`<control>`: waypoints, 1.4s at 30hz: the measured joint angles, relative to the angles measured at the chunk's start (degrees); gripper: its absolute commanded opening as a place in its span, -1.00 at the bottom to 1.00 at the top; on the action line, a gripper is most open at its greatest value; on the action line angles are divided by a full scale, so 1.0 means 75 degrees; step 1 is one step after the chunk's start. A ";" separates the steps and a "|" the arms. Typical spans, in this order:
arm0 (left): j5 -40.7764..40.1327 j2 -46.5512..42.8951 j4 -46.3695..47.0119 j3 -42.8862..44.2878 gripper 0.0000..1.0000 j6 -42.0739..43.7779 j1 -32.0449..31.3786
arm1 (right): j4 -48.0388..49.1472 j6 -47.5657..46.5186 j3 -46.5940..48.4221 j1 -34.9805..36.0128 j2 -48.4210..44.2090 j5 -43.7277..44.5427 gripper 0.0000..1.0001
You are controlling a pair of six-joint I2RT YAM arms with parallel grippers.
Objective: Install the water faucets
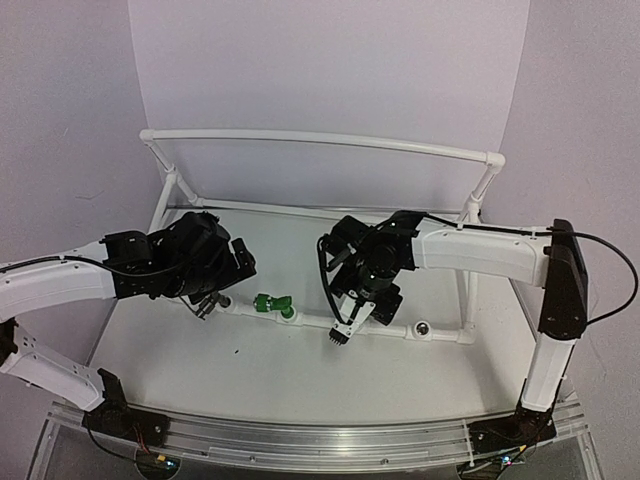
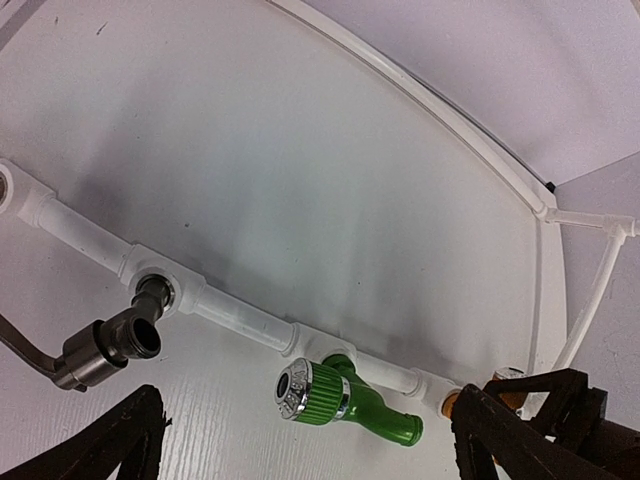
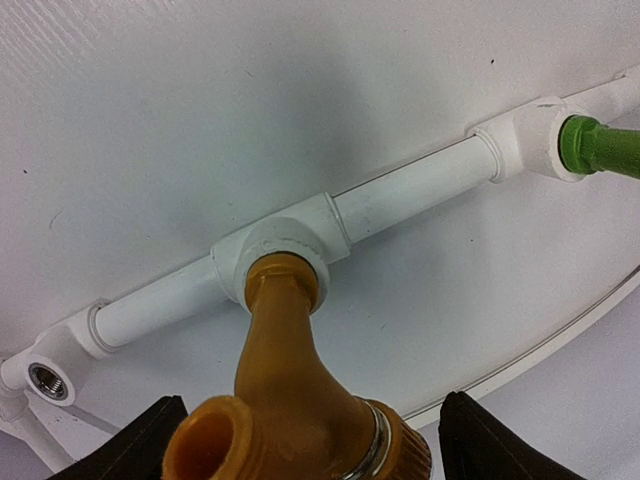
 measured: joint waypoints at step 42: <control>0.0209 0.0440 -0.0066 0.0447 0.99 0.0464 0.0023 | -0.0018 0.2369 -0.0055 -0.0018 -0.0885 -0.0593 0.96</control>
